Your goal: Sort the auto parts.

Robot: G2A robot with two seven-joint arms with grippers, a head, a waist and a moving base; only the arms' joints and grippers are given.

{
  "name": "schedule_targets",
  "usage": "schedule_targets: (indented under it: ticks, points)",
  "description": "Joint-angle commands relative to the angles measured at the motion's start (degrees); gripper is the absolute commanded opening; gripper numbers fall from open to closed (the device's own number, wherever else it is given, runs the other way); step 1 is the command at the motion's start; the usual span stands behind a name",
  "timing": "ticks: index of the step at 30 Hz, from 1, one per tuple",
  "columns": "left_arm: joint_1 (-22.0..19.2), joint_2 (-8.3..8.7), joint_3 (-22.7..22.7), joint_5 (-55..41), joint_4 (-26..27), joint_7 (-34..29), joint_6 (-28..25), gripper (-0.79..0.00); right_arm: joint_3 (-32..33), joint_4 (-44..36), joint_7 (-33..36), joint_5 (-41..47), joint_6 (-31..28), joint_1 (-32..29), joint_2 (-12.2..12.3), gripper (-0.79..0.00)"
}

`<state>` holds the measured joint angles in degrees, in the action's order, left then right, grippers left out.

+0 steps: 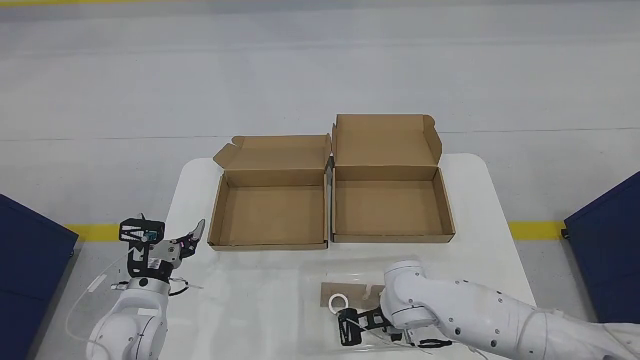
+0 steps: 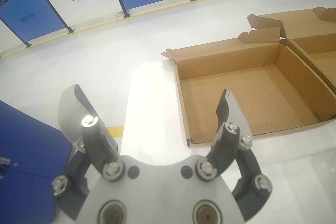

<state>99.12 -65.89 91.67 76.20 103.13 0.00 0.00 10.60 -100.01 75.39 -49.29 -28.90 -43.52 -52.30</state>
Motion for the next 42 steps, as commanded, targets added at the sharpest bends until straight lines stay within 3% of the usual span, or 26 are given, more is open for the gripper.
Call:
schedule_targets:
  ticks: [1,2,25,26,28,29,36,42]
  points:
    - [0.0,0.0,0.0,0.0,0.0,0.0,0.0,0.0,0.08,0.21,-0.11,0.15,-0.11,0.02,-0.05,-0.717]
    - [0.0,0.0,0.0,0.0,0.0,0.0,0.0,0.0,0.11,0.25,-0.12,0.15,-0.12,0.01,-0.08,-0.785]
    - [0.0,0.0,0.0,0.0,0.0,0.0,0.0,0.0,2.65,-3.83,-0.66,-0.48,-0.66,-1.54,2.21,-0.785]
    - [0.0,0.0,0.0,0.0,0.0,0.0,0.0,0.0,2.55,-4.02,-0.77,-0.78,-0.77,-1.46,2.19,-0.616]
    - [0.0,0.0,0.0,0.0,0.0,0.0,0.0,0.0,2.37,-4.54,-0.85,-1.81,-0.85,-1.26,2.16,-0.089]
    - [0.0,0.0,0.0,0.0,0.0,0.0,0.0,0.0,2.41,-5.04,-0.88,-2.37,-0.88,-1.23,2.16,0.0]
    - [0.0,0.0,0.0,0.0,0.0,0.0,0.0,0.0,2.18,-6.91,-0.27,-5.54,-0.27,-1.6,2.59,0.0]
    - [0.0,0.0,0.0,0.0,0.0,0.0,0.0,0.0,0.43,-6.62,0.16,-6.75,0.16,-0.74,2.54,-0.083]
